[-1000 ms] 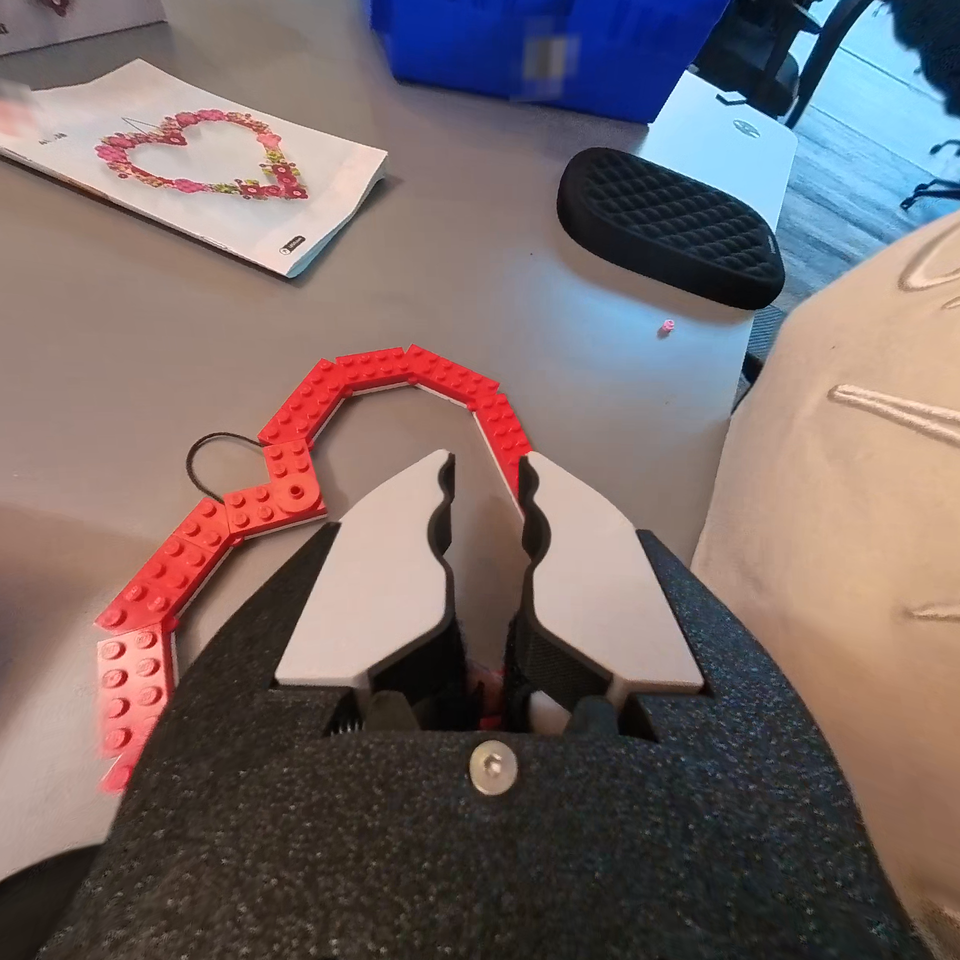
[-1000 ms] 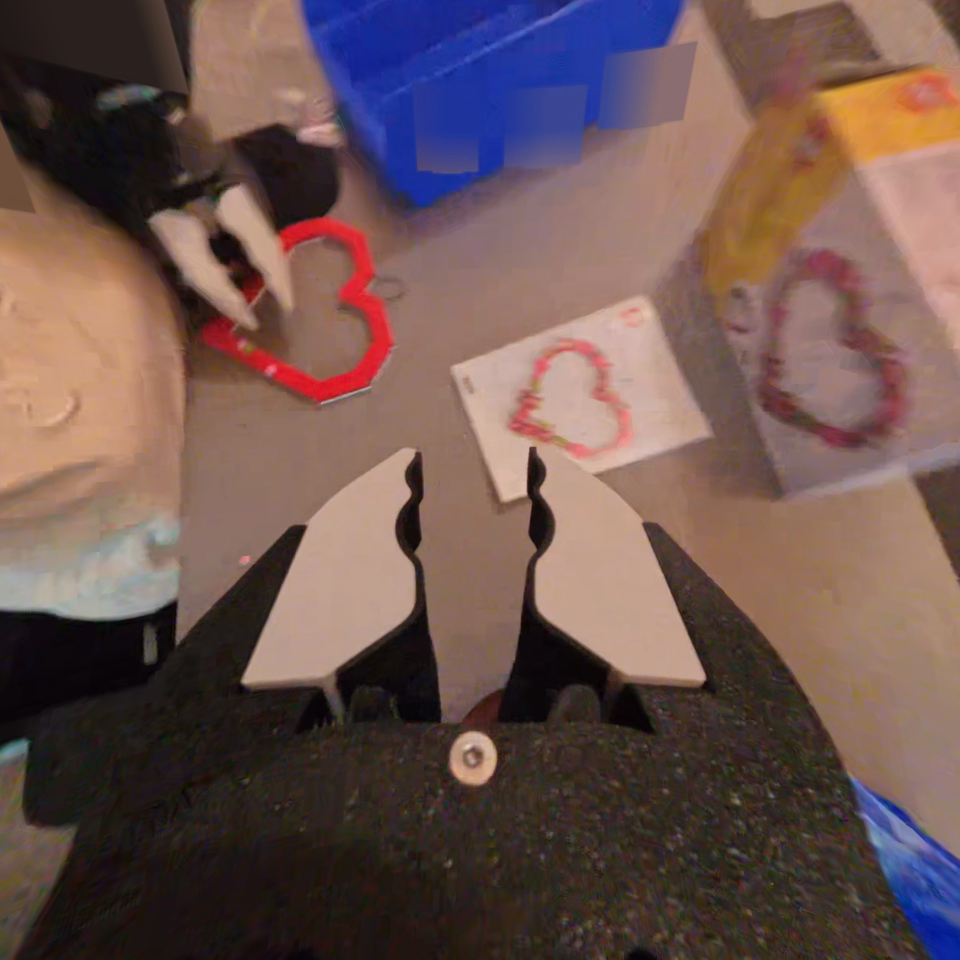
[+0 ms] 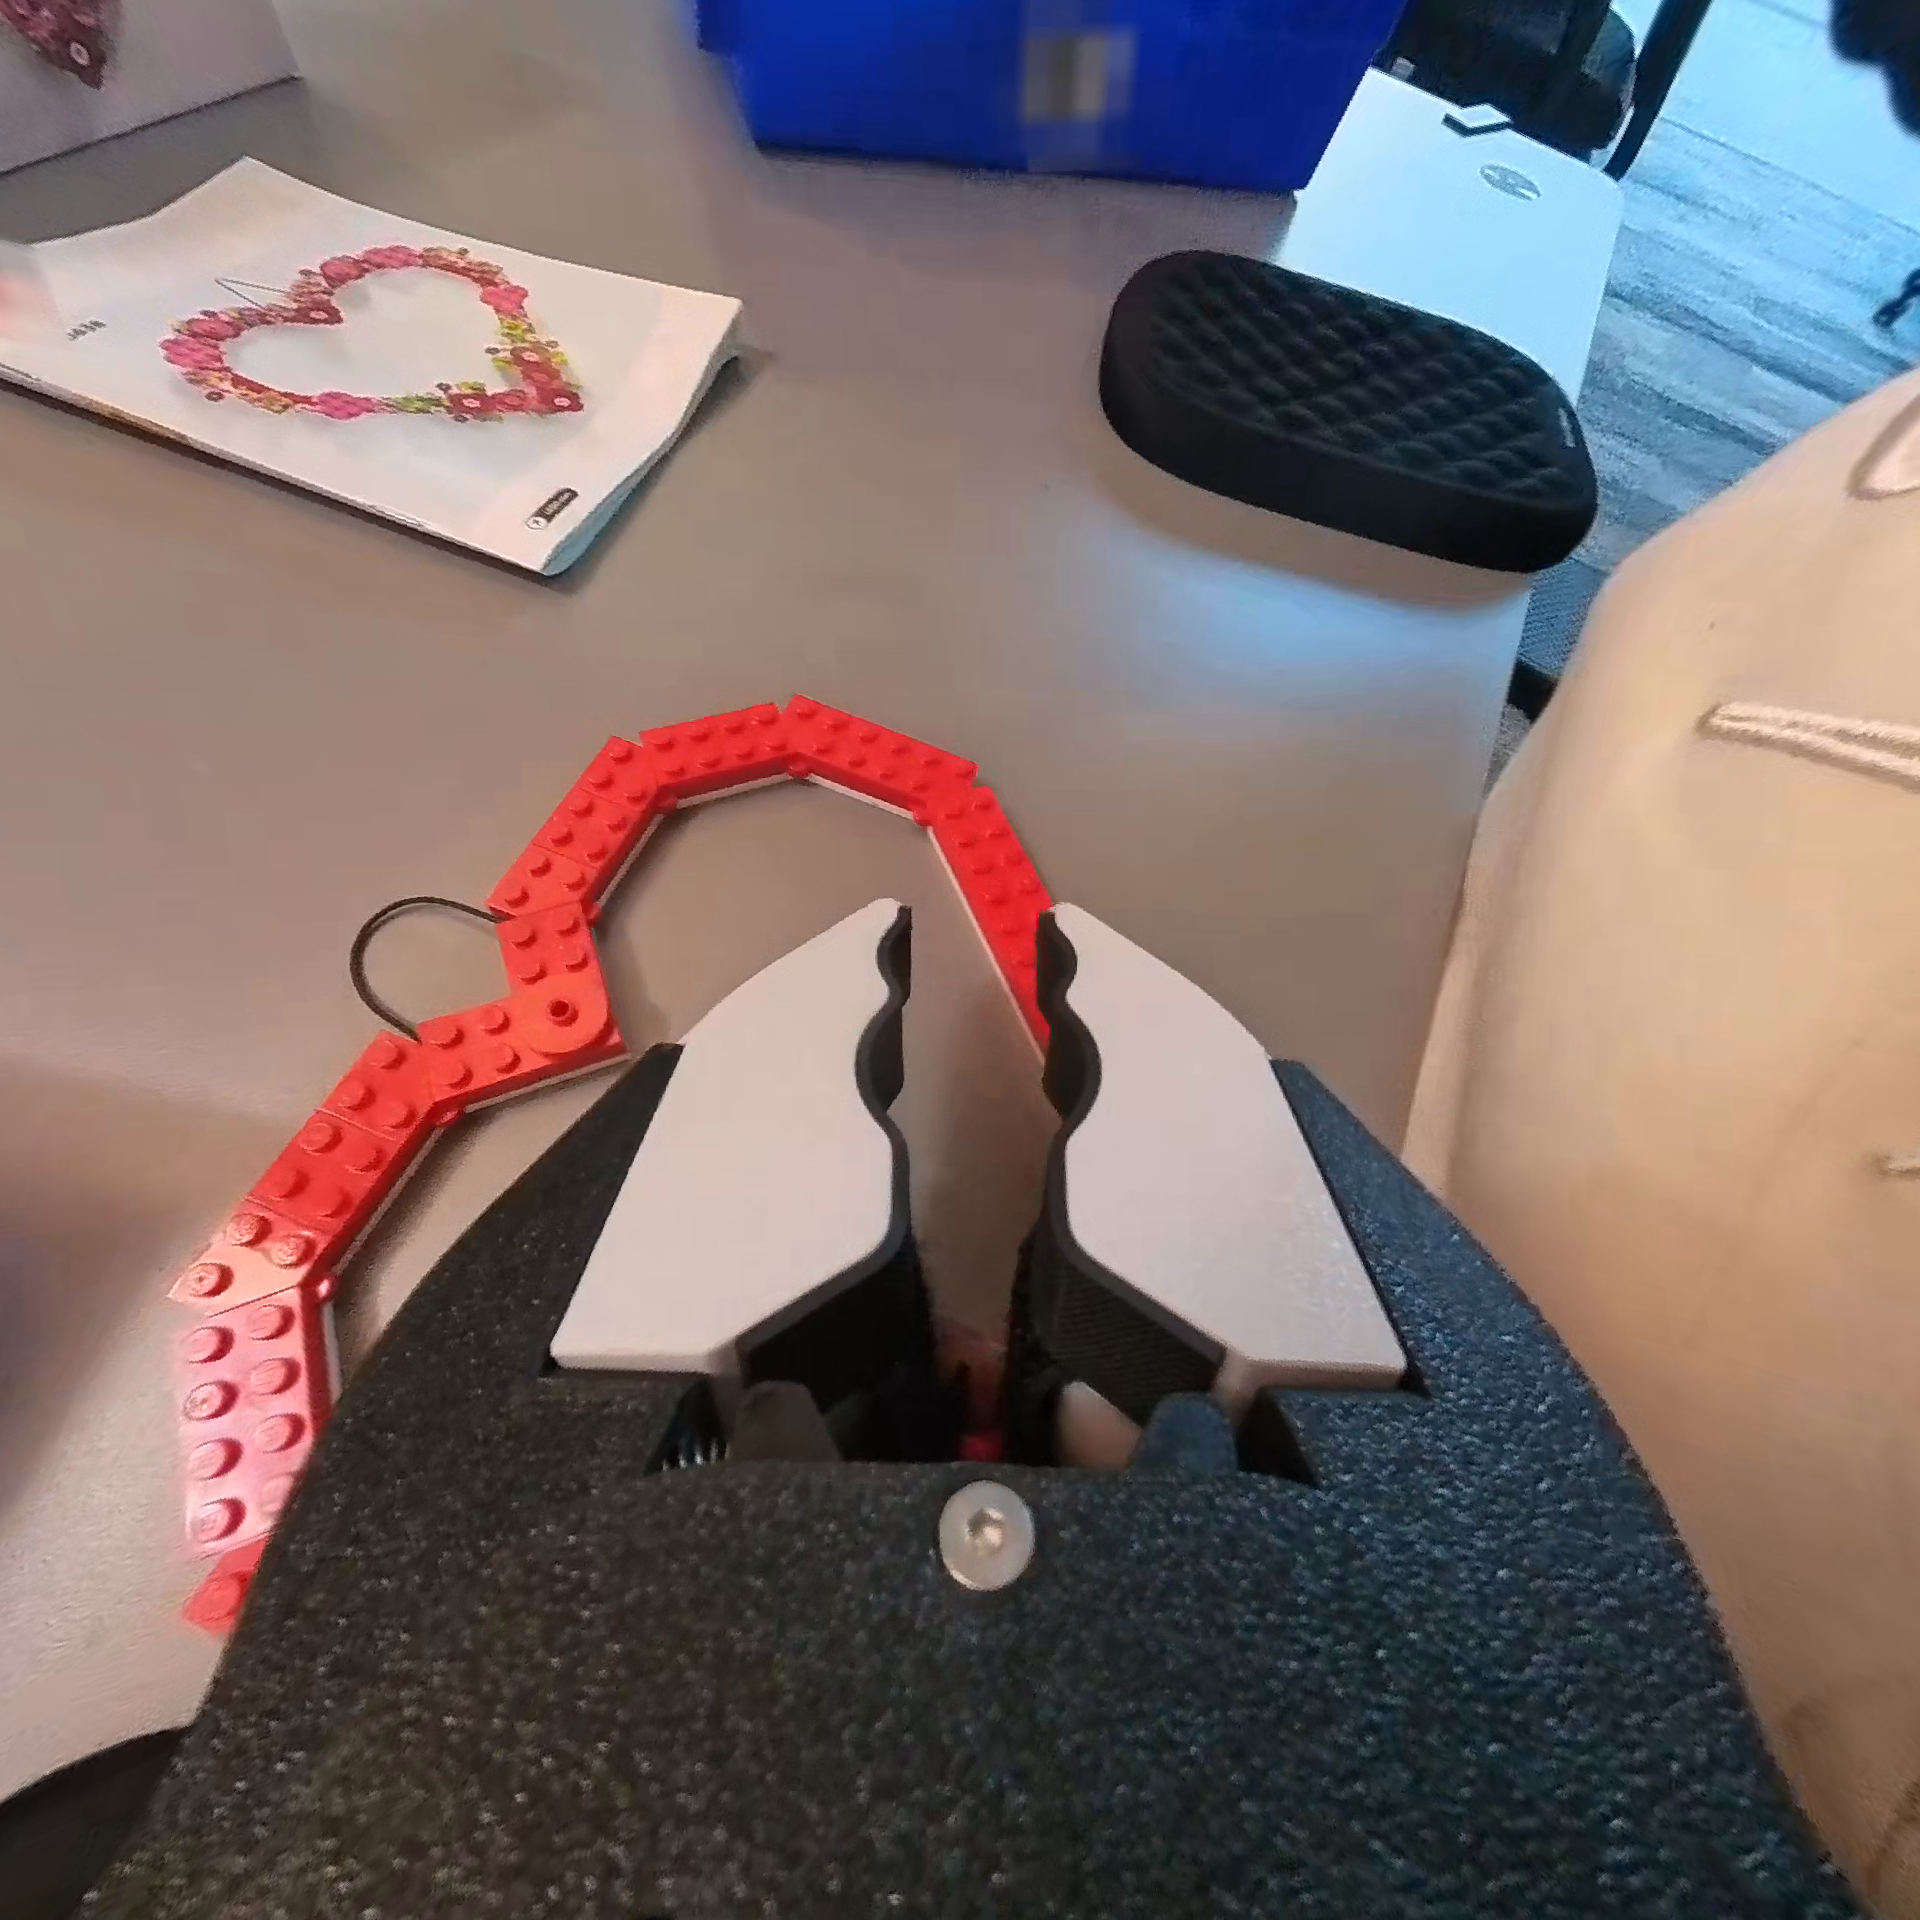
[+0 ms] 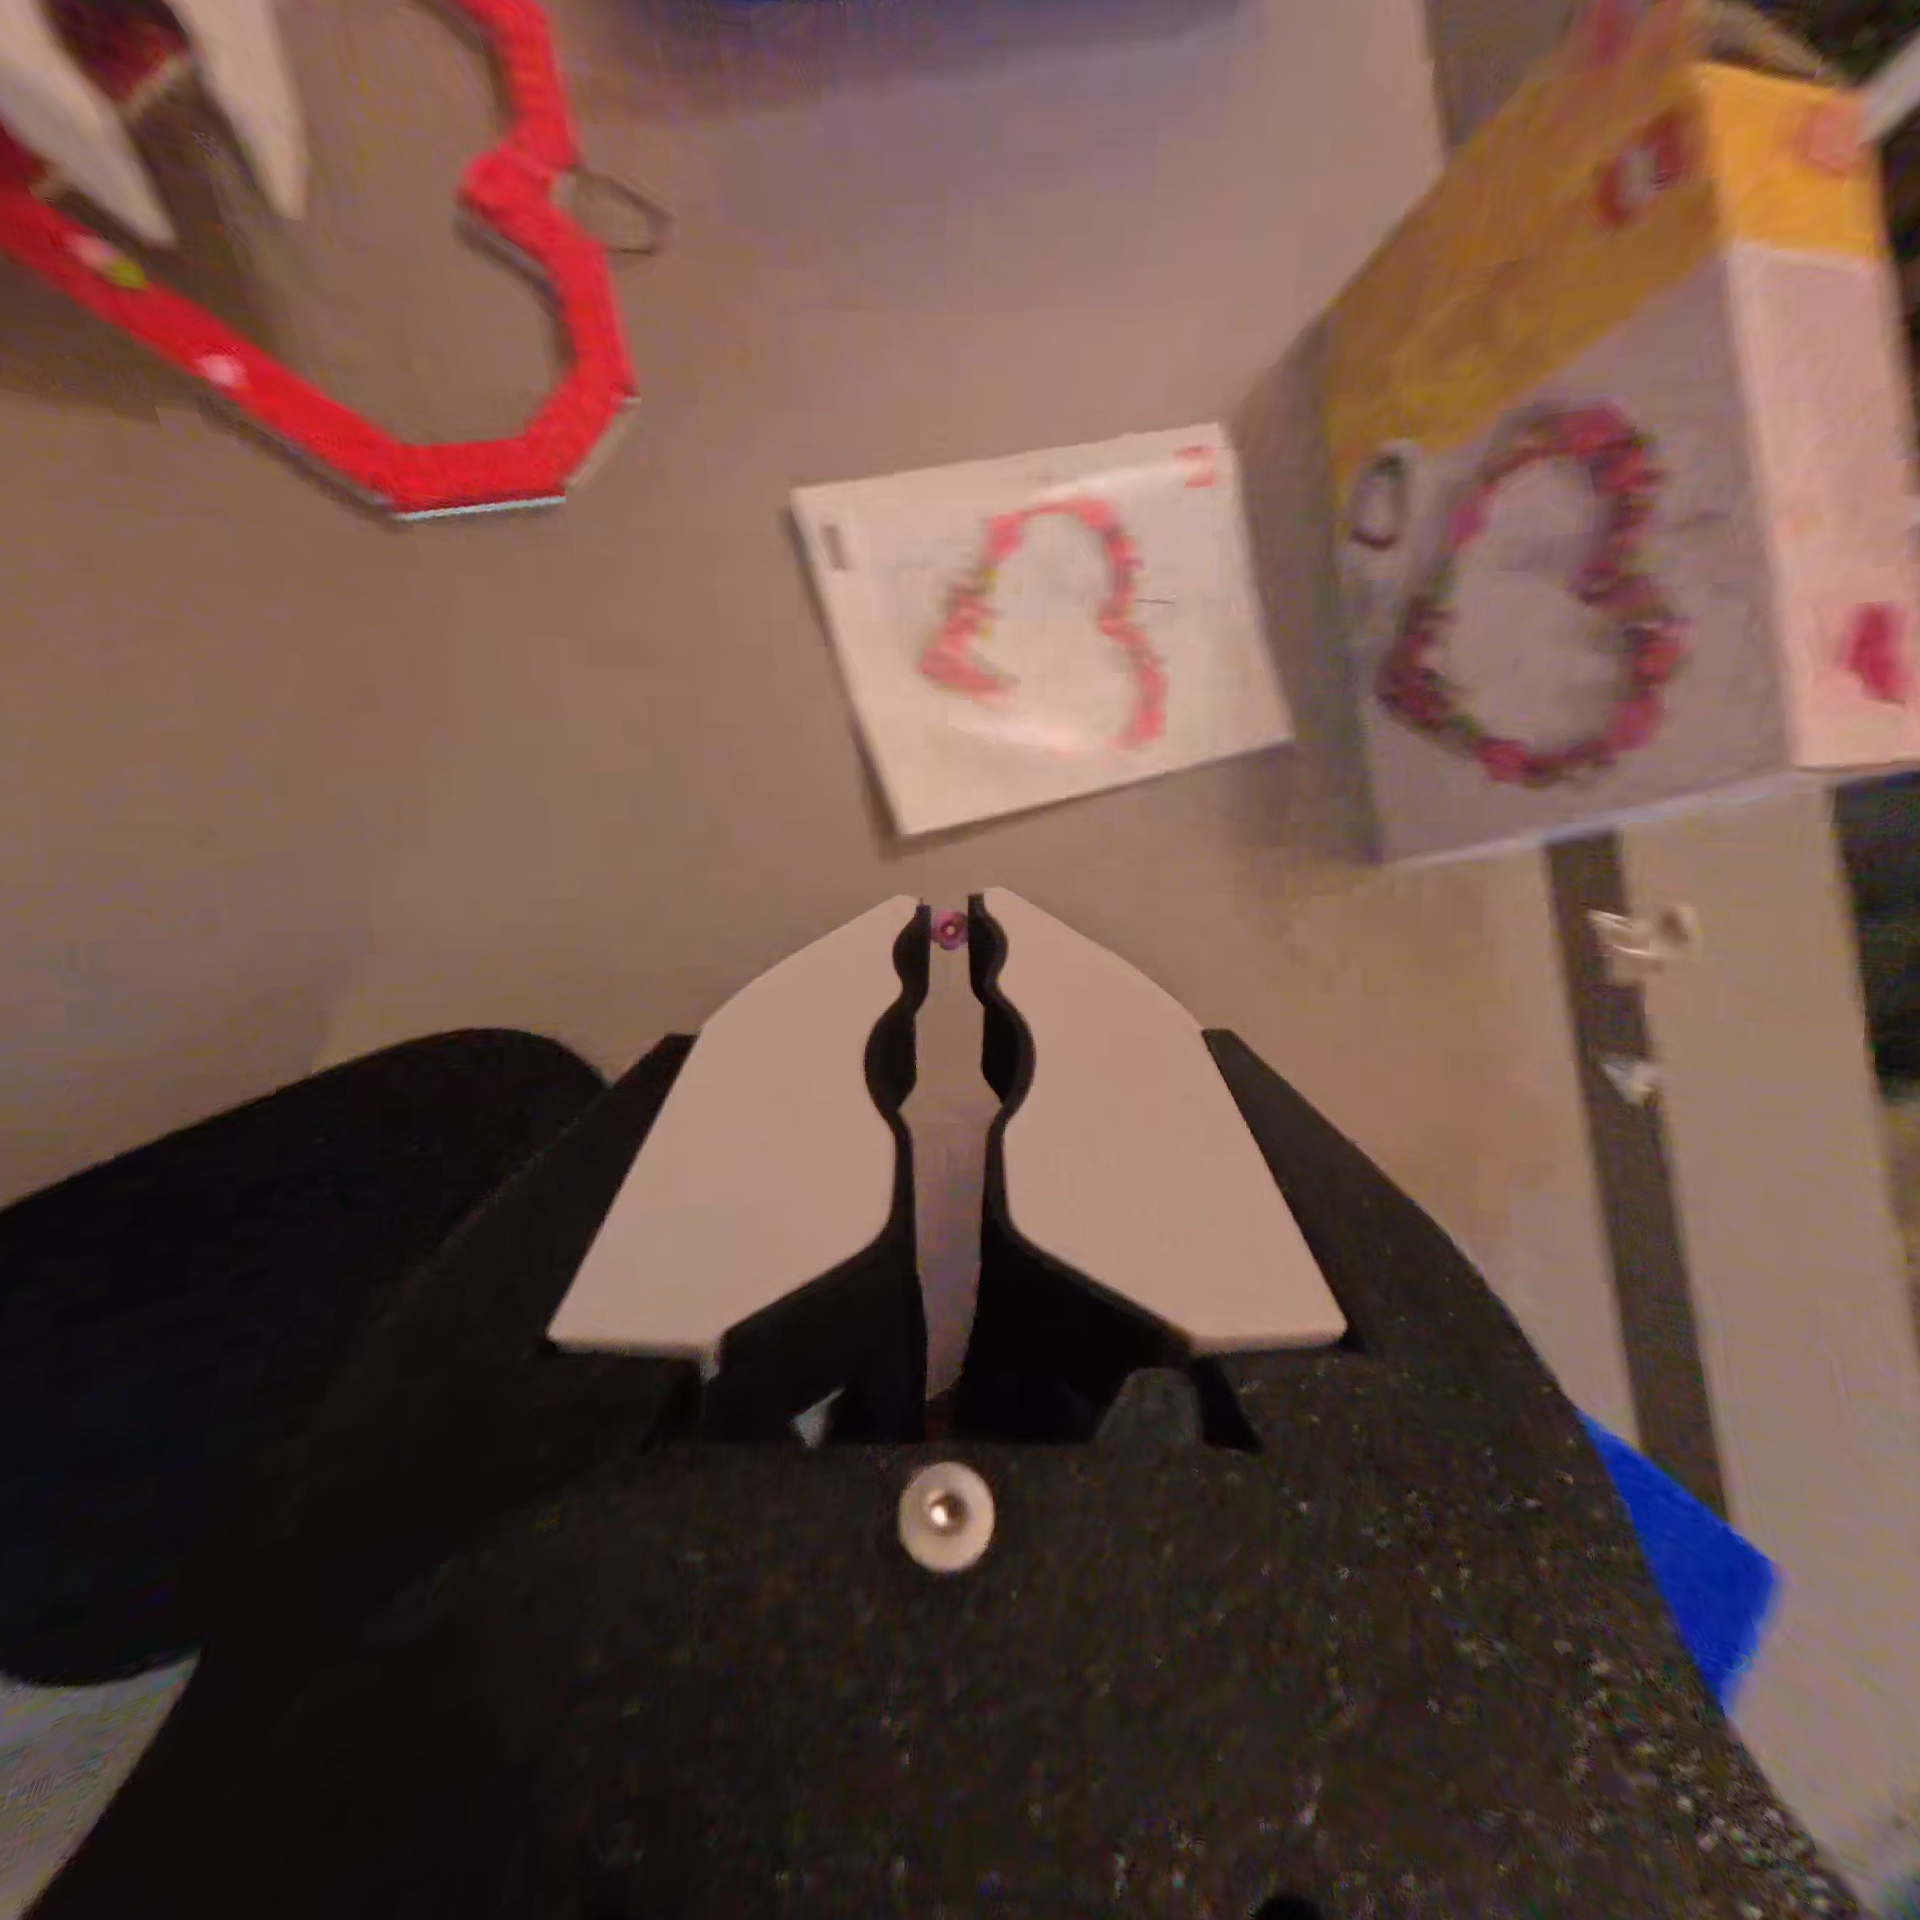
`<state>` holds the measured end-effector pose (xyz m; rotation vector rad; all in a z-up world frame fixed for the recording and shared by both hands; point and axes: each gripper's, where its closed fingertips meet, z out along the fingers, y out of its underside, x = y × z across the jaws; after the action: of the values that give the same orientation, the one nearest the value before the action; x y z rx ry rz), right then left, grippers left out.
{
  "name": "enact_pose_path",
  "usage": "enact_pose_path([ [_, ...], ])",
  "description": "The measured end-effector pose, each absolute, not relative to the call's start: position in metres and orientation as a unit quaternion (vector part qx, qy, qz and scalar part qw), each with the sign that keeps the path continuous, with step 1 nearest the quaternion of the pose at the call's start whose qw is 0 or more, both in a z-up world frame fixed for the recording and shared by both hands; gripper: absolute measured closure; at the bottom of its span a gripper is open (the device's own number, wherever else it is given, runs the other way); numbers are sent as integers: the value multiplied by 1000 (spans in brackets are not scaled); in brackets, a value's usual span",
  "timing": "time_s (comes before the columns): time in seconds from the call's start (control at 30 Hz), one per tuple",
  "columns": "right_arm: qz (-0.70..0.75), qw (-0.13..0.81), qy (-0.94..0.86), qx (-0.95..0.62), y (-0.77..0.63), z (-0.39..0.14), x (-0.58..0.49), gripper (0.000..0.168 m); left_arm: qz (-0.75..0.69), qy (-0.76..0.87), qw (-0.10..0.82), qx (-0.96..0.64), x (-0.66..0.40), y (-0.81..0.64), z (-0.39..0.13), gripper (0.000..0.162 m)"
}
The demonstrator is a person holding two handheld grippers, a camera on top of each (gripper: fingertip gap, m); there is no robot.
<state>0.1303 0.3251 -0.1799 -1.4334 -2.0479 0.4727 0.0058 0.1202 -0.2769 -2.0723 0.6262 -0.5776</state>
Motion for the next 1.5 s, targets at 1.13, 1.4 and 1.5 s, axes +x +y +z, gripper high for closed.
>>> enact_pose_path([
  [1.13,46,-73,-720,-689,458,-255,143,149,-221,238,464,-824,-7,126,-265,140],
  [1.4,-81,-120,-750,-646,450,-286,145,142,-237,245,464,-817,-4,124,-264,140],
  [1.5,-107,-150,-706,-684,466,-291,143,143,-235,257,463,-815,-3,123,-264,140],
])
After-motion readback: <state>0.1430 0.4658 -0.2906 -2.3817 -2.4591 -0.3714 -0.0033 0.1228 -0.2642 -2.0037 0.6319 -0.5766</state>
